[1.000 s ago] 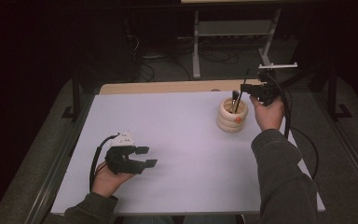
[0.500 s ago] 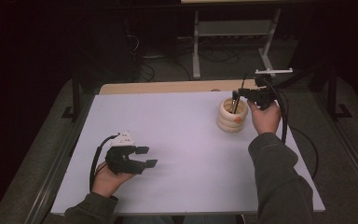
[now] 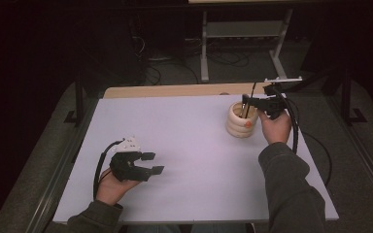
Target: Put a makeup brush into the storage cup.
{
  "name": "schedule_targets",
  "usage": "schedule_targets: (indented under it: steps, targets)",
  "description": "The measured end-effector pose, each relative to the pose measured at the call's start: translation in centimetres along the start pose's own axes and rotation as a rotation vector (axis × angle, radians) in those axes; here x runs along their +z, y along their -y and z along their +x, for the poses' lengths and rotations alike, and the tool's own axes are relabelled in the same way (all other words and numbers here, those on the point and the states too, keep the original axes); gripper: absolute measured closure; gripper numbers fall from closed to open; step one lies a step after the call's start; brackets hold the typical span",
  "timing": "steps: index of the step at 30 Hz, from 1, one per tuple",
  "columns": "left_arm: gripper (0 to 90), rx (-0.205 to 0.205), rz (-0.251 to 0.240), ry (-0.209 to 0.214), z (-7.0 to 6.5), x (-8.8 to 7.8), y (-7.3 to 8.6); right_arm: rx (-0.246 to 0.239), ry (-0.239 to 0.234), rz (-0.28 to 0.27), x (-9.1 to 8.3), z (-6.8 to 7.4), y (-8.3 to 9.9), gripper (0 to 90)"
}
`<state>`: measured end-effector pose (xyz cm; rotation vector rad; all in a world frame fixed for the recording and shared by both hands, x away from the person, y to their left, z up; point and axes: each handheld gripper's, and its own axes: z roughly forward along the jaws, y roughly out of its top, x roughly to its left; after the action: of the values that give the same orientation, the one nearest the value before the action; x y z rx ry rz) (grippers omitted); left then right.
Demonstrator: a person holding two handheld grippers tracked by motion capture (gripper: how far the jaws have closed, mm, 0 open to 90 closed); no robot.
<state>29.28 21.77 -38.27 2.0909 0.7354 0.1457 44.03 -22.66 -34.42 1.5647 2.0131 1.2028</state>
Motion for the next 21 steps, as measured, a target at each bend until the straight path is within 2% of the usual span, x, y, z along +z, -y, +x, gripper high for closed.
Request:
schedule_targets:
  steps: [2, 4, 8, 13, 17, 21]
  targets:
    - [36.7, 0.003, 0.002, -0.003, 0.1, 0.0, 0.0, 0.005, -0.004, 0.001, 0.0, -0.1, 0.1, 83.5]
    - [36.5, 0.005, 0.005, -0.005, 0.1, 0.1, 0.0, -0.002, 0.002, -0.007, 0.0, -0.2, 0.1, 74.3]
    - [35.9, 0.002, 0.011, -0.009, 0.2, 0.1, 0.1, 0.000, 0.012, -0.004, -0.4, -0.4, 0.4, 68.4]
    - [35.8, 0.003, 0.016, -0.009, 0.1, 0.2, 0.1, 0.013, -0.004, -0.013, -1.1, -0.6, 1.0, 65.7]
    - [35.4, 0.001, 0.013, -0.012, 0.1, 0.2, 0.1, -0.009, -0.013, -0.010, -1.4, -0.7, 1.4, 63.0]
    - [35.2, 0.000, 0.011, -0.013, 0.2, 0.1, 0.2, -0.007, -0.026, -0.009, -1.8, -0.5, 1.6, 59.5]
